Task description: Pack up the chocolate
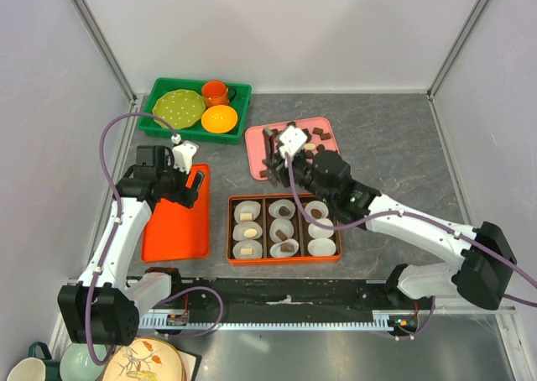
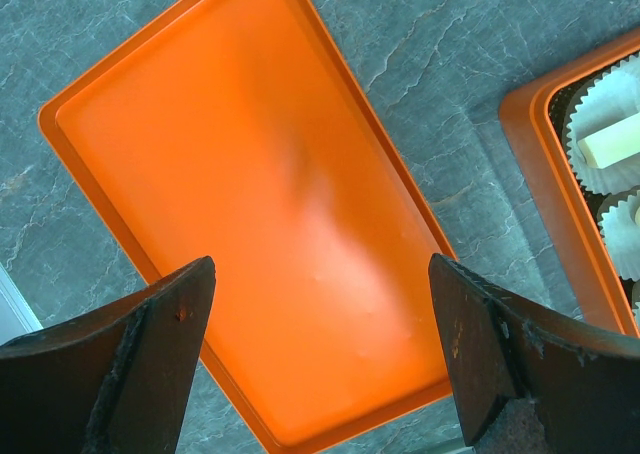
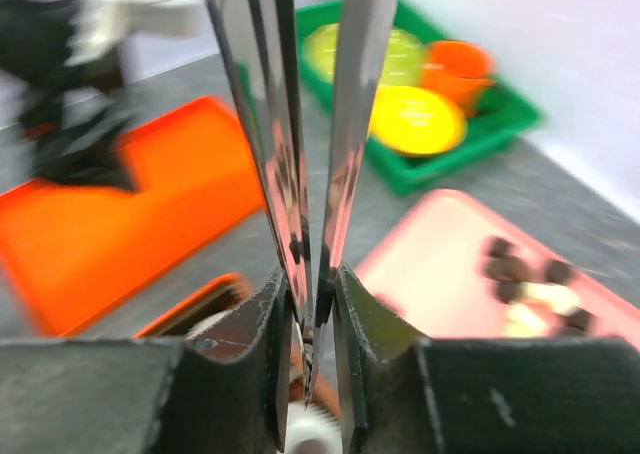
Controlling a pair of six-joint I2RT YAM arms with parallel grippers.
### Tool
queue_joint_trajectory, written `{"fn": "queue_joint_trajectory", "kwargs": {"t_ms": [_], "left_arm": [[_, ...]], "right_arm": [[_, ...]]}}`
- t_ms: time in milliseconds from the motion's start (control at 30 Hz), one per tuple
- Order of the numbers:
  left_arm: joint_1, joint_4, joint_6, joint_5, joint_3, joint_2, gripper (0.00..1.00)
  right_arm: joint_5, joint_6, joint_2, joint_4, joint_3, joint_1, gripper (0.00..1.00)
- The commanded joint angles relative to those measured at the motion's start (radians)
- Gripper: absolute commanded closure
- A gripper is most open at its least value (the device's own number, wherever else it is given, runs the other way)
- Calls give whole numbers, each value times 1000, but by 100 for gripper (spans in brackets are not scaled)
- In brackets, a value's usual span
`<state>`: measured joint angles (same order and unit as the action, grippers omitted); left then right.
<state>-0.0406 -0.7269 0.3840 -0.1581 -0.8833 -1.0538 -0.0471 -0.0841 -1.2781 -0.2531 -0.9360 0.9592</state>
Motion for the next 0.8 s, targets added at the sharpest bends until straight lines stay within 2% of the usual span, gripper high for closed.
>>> {"fn": "queue_joint_trajectory", "kwargs": {"t_ms": [0,233,433,567,700,767], "left_arm": [[5,6,23,5,-29,14,6],[5,7,26,6,-28,14,6],[7,15,26,3,-31,3,6],[7,17,29,3,-31,2,6],[8,23,32,6,-19,3,6],[8,26,30,2,-17,-3,6]], "right_arm": [[-19,-16,-61,-80,-84,-120,78],[-5,23,-297,-164,-181,-336,84],[-25,24,-484,-179,-299,-413,85],[-36,38,-521,-186,-317,-441,82],[-34,44,-506,-201,-262,-445,77],[-42,50,-488,-207,-239,-445,71]]}}
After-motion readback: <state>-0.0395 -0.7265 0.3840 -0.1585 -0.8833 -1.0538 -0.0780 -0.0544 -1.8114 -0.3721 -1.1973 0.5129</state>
